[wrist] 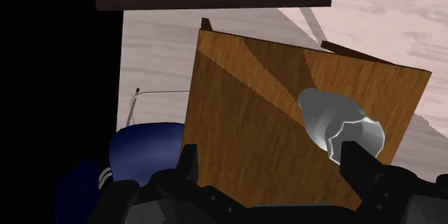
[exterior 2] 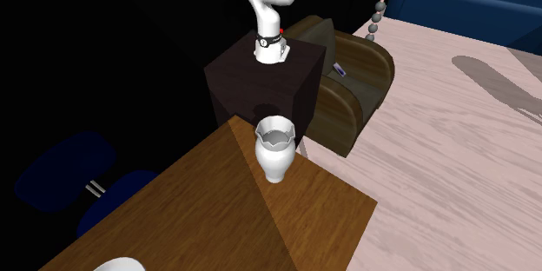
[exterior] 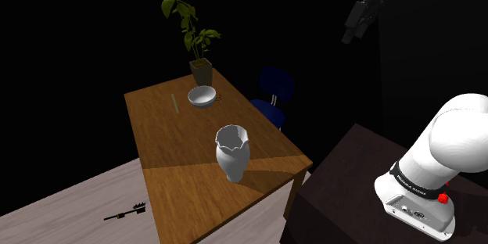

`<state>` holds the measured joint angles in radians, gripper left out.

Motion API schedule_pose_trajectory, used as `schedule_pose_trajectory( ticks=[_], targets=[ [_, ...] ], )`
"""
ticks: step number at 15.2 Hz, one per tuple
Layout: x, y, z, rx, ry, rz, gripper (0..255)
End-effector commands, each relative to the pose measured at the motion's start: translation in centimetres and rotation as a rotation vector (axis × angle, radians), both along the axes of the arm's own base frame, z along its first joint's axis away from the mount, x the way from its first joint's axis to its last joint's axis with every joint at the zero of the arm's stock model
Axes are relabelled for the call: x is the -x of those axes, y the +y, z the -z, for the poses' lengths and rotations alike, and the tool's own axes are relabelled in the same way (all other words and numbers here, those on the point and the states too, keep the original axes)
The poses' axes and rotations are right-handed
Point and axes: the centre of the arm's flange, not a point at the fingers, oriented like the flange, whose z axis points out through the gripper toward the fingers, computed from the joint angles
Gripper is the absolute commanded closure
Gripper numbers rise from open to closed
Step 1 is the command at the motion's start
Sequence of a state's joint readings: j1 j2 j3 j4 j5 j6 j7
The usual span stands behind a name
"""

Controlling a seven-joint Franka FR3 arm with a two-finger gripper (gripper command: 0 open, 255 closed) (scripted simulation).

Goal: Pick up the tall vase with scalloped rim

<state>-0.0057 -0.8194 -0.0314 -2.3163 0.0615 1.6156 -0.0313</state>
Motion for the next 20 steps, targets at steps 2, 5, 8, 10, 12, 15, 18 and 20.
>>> schedule_pose_trajectory(
  ticks=[2, 5, 8, 10, 12, 15, 18, 20],
  targets=[
    [-0.6, 0.4, 1.1, -0.009, 0.004, 0.006, 0],
    [-2.5, 1.8, 4.2, -0.037, 0.016, 0.023, 0],
    [-4.3, 3.2, 7.3, -0.065, 0.028, 0.04, 0],
    [-5.6, 4.1, 9.4, -0.084, 0.036, 0.051, 0],
    [-6.8, 5.1, 11.5, -0.103, 0.044, 0.062, 0],
    [-8.6, 6.6, 14.6, -0.131, 0.057, 0.079, 0],
    [-10.4, 8.2, 17.6, -0.158, 0.069, 0.096, 0],
    [-11.6, 9.3, 19.7, -0.177, 0.077, 0.107, 0]
  ],
)
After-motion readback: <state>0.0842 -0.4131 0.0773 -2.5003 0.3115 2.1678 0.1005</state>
